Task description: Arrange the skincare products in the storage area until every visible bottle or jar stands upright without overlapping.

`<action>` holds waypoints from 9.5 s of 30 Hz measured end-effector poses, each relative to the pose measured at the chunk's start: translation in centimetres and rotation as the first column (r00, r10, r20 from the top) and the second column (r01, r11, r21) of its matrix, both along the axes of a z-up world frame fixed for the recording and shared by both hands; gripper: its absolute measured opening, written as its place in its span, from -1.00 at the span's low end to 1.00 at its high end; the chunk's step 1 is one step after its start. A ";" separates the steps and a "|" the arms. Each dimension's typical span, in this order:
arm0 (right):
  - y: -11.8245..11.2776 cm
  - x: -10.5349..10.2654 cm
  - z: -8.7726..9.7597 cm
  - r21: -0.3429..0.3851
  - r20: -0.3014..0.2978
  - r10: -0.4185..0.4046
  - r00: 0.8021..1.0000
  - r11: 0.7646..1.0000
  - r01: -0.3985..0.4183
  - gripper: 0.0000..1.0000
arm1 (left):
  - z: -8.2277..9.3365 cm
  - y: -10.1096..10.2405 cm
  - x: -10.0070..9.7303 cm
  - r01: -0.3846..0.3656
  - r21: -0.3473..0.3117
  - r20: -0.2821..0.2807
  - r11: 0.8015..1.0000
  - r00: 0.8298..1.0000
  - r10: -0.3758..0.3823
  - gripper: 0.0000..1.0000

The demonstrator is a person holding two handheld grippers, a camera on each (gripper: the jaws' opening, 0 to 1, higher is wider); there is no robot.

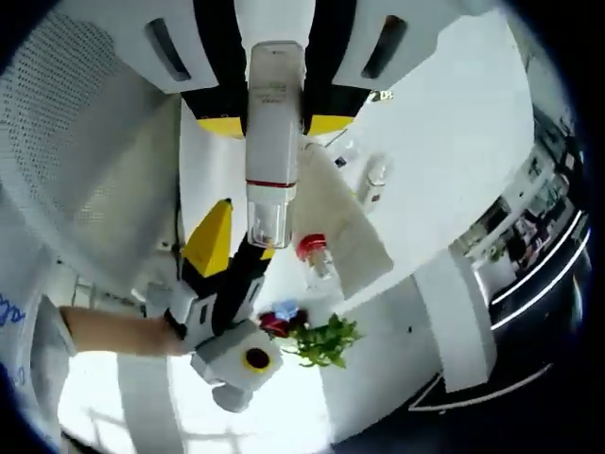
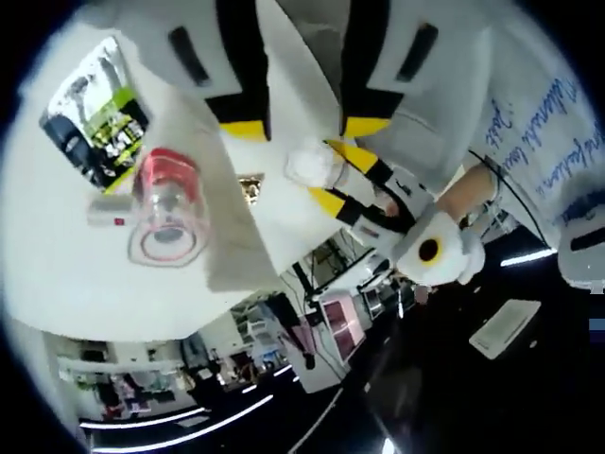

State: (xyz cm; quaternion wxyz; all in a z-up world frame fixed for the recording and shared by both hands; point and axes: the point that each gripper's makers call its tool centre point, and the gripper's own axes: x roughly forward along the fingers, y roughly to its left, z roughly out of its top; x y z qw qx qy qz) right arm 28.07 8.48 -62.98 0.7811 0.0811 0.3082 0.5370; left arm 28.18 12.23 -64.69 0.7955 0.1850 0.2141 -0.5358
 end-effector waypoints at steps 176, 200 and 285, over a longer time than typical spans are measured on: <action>0.9 3.0 -2.2 -0.248 0.387 -0.027 0.922 0.960 0.132 -0.54 | -5.2 -6.2 1.9 0.028 0.021 -0.112 0.999 0.993 -0.026 -0.63; -0.6 1.9 -2.6 -0.324 0.356 0.028 0.934 0.941 0.095 -0.43 | -5.4 -5.5 2.1 0.017 0.056 -0.101 0.998 0.995 -0.012 -0.59; -3.1 4.1 -7.4 -0.473 0.240 -0.006 0.971 0.873 0.122 -0.85 | -5.7 -5.2 3.9 -0.106 0.088 -0.116 0.990 0.986 0.116 -0.83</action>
